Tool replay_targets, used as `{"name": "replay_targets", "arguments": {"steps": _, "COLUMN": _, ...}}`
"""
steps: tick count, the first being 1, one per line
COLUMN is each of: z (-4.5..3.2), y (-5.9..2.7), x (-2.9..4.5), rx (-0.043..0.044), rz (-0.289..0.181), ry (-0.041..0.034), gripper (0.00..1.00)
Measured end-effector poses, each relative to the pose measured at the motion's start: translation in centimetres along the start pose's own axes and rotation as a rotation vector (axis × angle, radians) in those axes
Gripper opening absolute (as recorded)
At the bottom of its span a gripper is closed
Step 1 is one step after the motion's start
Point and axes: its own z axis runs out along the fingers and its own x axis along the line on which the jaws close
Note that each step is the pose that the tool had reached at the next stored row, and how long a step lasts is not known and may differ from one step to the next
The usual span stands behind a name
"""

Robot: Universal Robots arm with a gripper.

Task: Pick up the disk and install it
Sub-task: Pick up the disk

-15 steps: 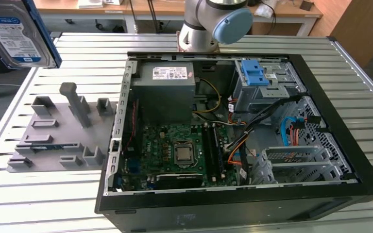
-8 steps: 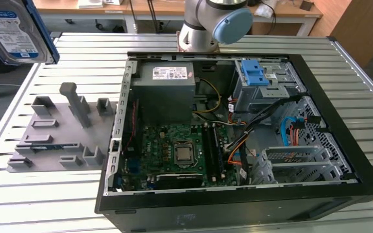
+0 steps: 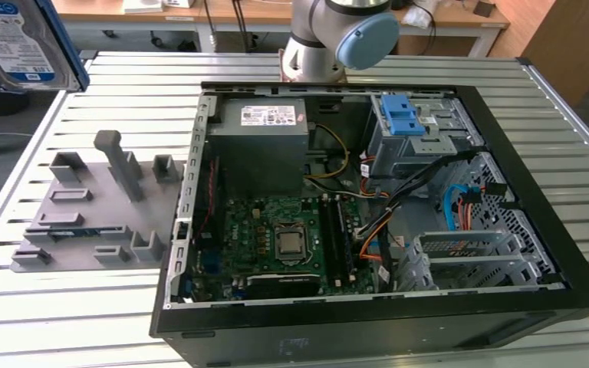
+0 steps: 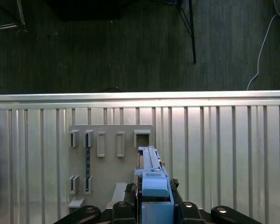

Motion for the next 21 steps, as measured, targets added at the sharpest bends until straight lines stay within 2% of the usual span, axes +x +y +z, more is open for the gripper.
{"name": "replay_targets", "arguments": {"steps": 14, "z": -2.02, "y": -0.01, "x": -0.02, "rx": -0.0003, "rz": 0.000, "ry": 0.0001, "gripper": 0.37}}
{"name": "replay_targets", "arguments": {"steps": 21, "z": -2.13, "y": -0.01, "x": -0.02, "rx": -0.0001, "rz": 0.000, "ry": 0.0000, "gripper": 0.37}}
